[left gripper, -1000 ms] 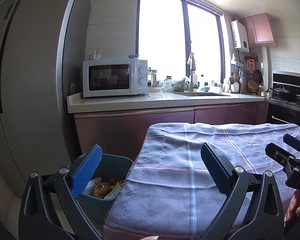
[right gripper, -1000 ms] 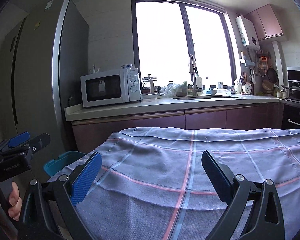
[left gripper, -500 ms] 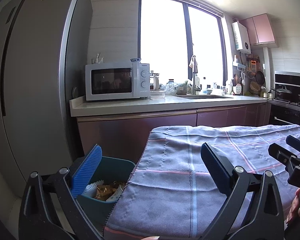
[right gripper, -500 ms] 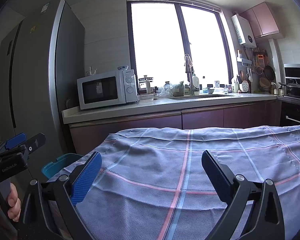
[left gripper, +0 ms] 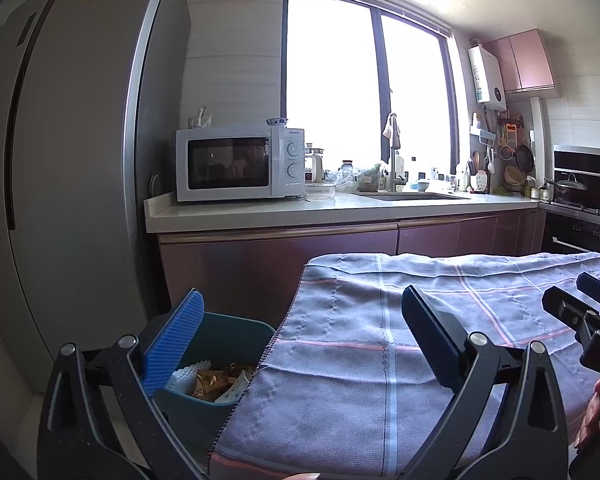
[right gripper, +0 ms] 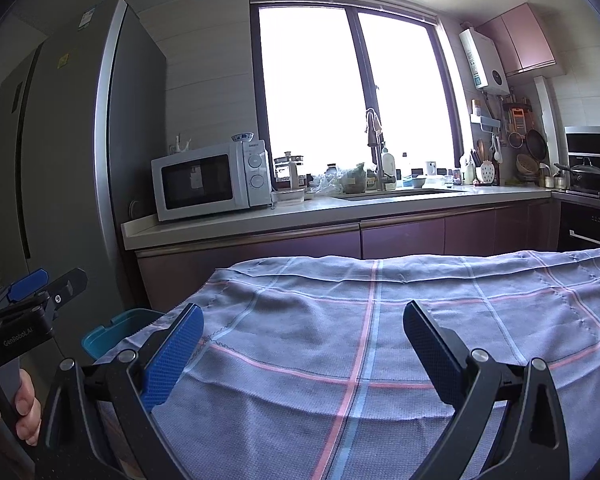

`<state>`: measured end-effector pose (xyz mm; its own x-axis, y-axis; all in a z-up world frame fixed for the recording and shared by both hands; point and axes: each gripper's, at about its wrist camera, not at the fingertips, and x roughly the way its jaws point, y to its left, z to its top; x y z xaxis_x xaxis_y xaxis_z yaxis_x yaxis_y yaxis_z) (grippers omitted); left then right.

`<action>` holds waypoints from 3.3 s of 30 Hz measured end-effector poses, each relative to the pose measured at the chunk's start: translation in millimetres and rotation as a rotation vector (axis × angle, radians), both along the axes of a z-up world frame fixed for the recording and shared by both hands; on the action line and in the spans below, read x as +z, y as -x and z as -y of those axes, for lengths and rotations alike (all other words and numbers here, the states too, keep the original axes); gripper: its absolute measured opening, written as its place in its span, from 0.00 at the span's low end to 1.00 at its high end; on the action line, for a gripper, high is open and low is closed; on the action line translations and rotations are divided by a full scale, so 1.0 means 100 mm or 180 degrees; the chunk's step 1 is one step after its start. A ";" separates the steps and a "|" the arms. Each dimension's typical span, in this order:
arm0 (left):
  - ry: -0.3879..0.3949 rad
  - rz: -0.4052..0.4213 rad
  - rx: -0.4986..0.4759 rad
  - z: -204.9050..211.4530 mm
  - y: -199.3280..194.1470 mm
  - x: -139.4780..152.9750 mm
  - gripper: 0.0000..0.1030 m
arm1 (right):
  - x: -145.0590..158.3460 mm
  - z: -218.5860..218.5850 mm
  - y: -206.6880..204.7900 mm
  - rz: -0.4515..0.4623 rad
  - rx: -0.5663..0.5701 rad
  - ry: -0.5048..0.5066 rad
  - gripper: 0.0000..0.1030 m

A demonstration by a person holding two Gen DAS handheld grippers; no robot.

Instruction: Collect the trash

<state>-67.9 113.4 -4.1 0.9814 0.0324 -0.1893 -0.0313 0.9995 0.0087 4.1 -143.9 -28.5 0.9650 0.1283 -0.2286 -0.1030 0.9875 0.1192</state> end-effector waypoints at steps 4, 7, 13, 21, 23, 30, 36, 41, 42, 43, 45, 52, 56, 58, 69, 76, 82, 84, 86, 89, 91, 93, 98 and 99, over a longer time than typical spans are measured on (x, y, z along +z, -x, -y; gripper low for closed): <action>-0.0020 0.0022 0.0018 0.00 0.00 0.00 0.95 | 0.01 0.02 0.01 -0.0006 -0.0006 -0.0020 0.94; -0.0012 0.0019 0.0015 -0.01 0.00 0.01 0.95 | 0.01 0.03 0.00 0.0003 -0.0009 -0.0018 0.94; -0.0002 0.0020 0.0037 -0.03 0.01 0.02 0.95 | 0.02 0.05 -0.01 0.0001 -0.0010 -0.0019 0.94; -0.0002 0.0022 0.0047 -0.04 0.01 0.02 0.95 | 0.02 0.06 0.00 0.0006 -0.0013 -0.0024 0.94; -0.0002 0.0022 0.0053 -0.04 0.00 0.02 0.95 | 0.02 0.05 0.00 0.0004 -0.0016 -0.0024 0.94; -0.0002 0.0021 0.0066 -0.06 0.00 0.01 0.95 | 0.03 0.06 0.01 0.0007 -0.0016 -0.0027 0.94; -0.0001 0.0017 0.0061 -0.05 0.00 0.01 0.95 | 0.03 0.05 0.01 0.0017 -0.0024 -0.0029 0.94; -0.0001 0.0018 0.0064 -0.05 0.01 0.01 0.95 | 0.03 0.05 0.01 0.0019 -0.0024 -0.0029 0.94; -0.0002 0.0017 0.0060 -0.05 0.00 0.01 0.95 | 0.03 0.05 0.01 0.0022 -0.0026 -0.0029 0.94; -0.0005 0.0016 0.0059 -0.05 0.01 0.01 0.95 | 0.03 0.05 0.01 0.0018 -0.0026 -0.0030 0.94; -0.0010 0.0020 0.0058 -0.05 0.00 0.00 0.95 | 0.03 0.05 0.01 0.0020 -0.0027 -0.0031 0.94; -0.0013 0.0017 0.0051 -0.03 -0.01 0.00 0.95 | 0.03 0.05 0.01 0.0018 -0.0033 -0.0030 0.94; -0.0008 0.0016 0.0045 -0.03 -0.01 -0.01 0.95 | 0.05 0.05 0.00 0.0016 -0.0038 -0.0045 0.94; -0.0016 0.0016 0.0050 -0.03 -0.01 -0.01 0.95 | 0.06 0.05 -0.01 0.0012 -0.0040 -0.0045 0.94; -0.0018 0.0013 0.0037 -0.02 -0.04 -0.01 0.95 | 0.05 0.03 -0.01 0.0025 -0.0038 -0.0050 0.94; -0.0024 0.0000 0.0018 -0.01 -0.08 -0.02 0.95 | 0.06 0.04 -0.01 0.0026 -0.0047 -0.0049 0.94; -0.0025 -0.0002 0.0008 0.00 -0.10 -0.03 0.95 | 0.06 0.05 -0.02 0.0031 -0.0045 -0.0053 0.94; -0.0030 -0.0007 0.0007 0.01 -0.12 -0.03 0.95 | 0.06 0.05 -0.02 0.0030 -0.0050 -0.0049 0.94; -0.0027 -0.0011 0.0000 0.01 -0.12 -0.03 0.95 | 0.06 0.05 -0.02 0.0031 -0.0050 -0.0054 0.94; -0.0031 -0.0019 -0.0006 0.02 -0.14 -0.05 0.95 | 0.06 0.05 -0.02 0.0032 -0.0048 -0.0049 0.94; -0.0036 -0.0017 -0.0004 0.02 -0.14 -0.06 0.95 | 0.06 0.05 -0.02 0.0030 -0.0050 -0.0056 0.94; -0.0031 -0.0023 -0.0014 0.02 -0.14 -0.06 0.95 | 0.06 0.06 -0.04 0.0024 -0.0053 -0.0059 0.94; -0.0046 -0.0041 -0.0023 0.03 -0.17 -0.08 0.95 | 0.04 0.07 -0.04 0.0011 -0.0051 -0.0066 0.94; -0.0048 -0.0043 -0.0027 0.03 -0.17 -0.08 0.95 | 0.03 0.07 -0.05 0.0004 -0.0049 -0.0068 0.94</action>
